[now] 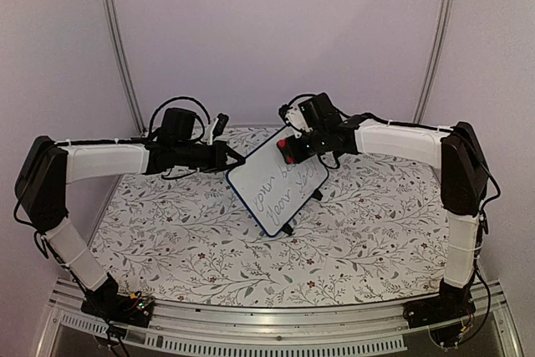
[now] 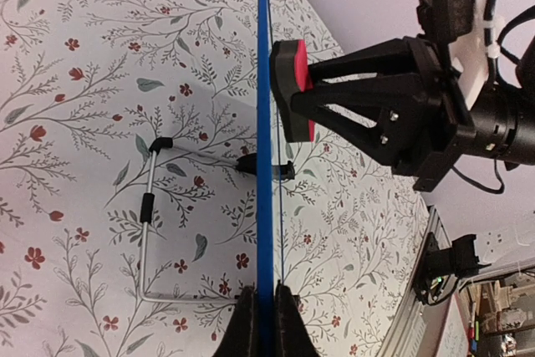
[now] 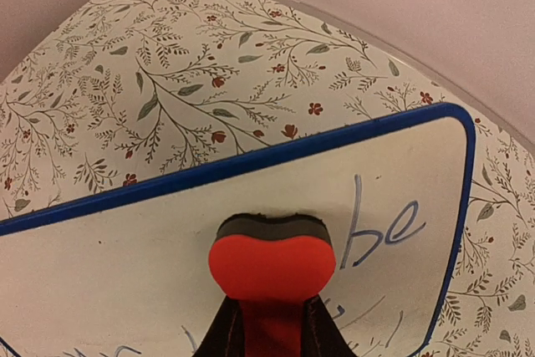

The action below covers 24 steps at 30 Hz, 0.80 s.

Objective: Erase the whiteboard
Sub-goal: Erase the whiteboard at the center of the board.

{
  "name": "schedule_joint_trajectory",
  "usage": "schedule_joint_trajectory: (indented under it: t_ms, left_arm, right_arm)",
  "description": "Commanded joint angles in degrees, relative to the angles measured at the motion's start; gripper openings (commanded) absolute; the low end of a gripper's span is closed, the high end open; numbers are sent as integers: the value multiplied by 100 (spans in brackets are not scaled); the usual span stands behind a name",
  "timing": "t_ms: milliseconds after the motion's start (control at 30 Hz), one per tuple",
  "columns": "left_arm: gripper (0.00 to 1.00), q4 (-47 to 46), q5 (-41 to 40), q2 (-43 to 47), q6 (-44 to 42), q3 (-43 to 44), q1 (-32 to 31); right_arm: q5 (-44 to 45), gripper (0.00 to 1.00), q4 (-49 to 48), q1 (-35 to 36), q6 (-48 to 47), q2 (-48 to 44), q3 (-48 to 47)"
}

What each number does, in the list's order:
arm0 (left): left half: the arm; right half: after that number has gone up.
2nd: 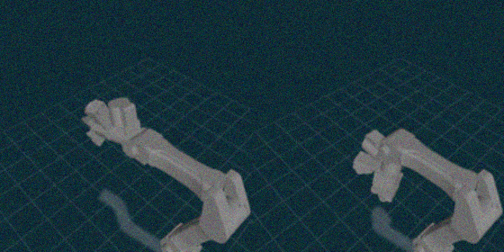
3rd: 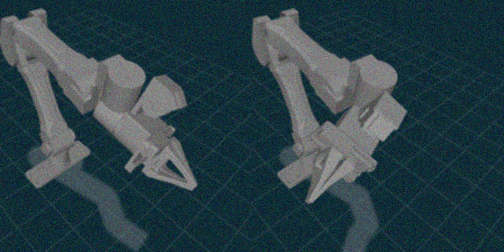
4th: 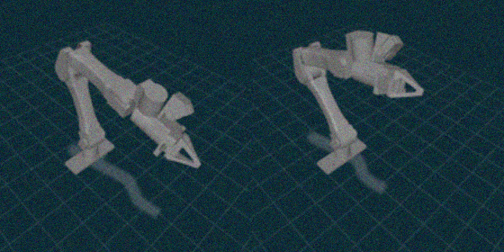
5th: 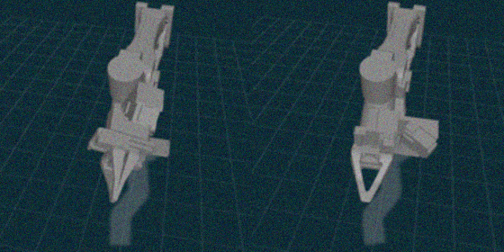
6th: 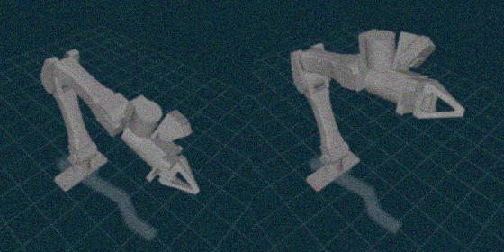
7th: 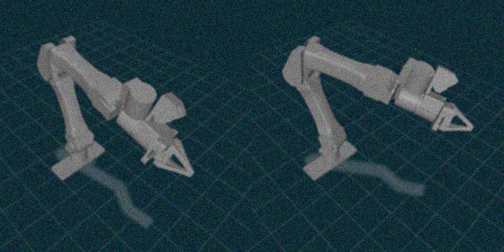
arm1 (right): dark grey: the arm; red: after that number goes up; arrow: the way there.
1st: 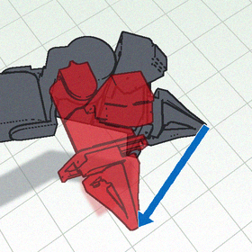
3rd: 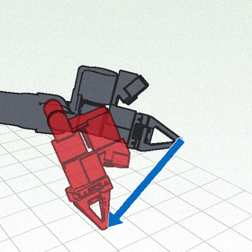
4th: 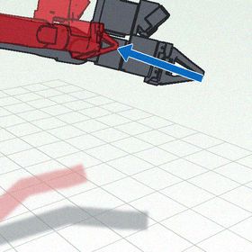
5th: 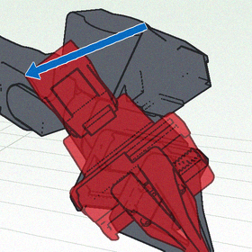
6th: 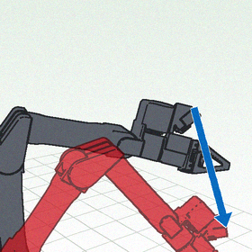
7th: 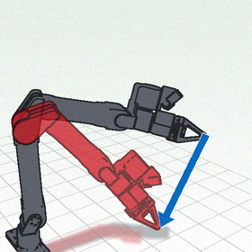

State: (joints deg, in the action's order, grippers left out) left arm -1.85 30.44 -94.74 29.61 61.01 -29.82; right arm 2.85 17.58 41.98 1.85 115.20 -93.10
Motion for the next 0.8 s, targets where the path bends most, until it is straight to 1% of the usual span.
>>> schedule_joint_trajectory:
  t_ms: [0,100,200,400,533,633,767]
  left_arm:
    - [0,-141,380,123,-92,7,-60]
    - [0,-141,375,128,-87,7,-61]
    - [0,-141,375,141,-95,7,-59]
    - [0,-141,373,152,-93,5,-59]
    - [0,-149,375,148,-88,7,-59]
    - [0,-151,373,146,-88,7,-60]
    - [0,-149,375,146,-87,-2,-60]
  right_arm:
    - [17,5,253,-48,-122,337,-557]
    - [6,5,312,-59,-123,404,-652]
    - [-46,5,326,-56,-122,399,-453]
    - [-11,5,20,-73,-123,111,589]
    - [-39,5,-97,-131,-91,-84,1015]
    - [-48,5,-142,-167,-69,-199,1072]
    - [-69,5,-89,-172,-62,-148,726]
